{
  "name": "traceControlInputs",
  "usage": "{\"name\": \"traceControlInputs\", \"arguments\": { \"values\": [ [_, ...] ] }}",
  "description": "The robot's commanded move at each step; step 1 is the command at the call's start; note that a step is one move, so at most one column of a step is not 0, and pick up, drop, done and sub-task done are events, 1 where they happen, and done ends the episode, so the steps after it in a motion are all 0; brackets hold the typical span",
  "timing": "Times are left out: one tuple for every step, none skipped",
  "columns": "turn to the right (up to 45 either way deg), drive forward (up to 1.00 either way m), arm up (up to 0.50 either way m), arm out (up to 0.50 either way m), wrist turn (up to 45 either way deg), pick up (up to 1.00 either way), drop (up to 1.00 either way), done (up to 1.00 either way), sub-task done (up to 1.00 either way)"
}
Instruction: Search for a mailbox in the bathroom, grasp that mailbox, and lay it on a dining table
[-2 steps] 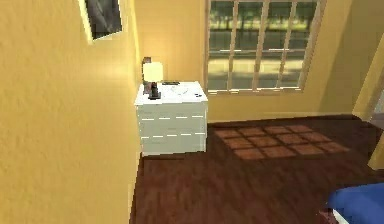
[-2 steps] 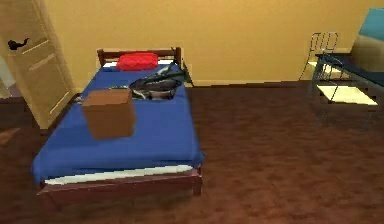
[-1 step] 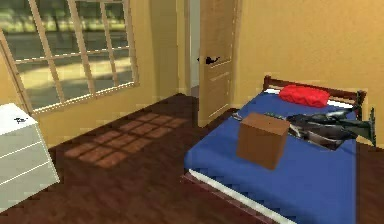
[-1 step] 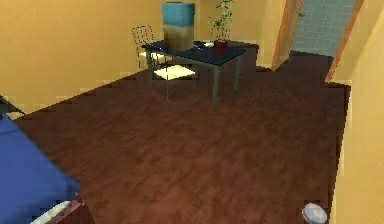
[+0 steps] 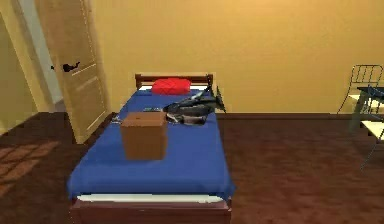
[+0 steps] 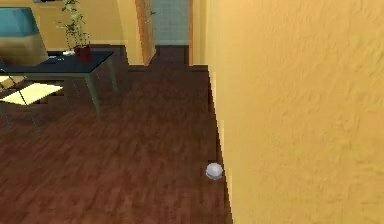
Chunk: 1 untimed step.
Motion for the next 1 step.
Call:
{"name": "traceControlInputs", "arguments": {
  "values": [
    [0.0, 0.3, 0.0, 0.0, 0.0, 0.0, 0.0, 0.0, 0.0]
  ]
}}
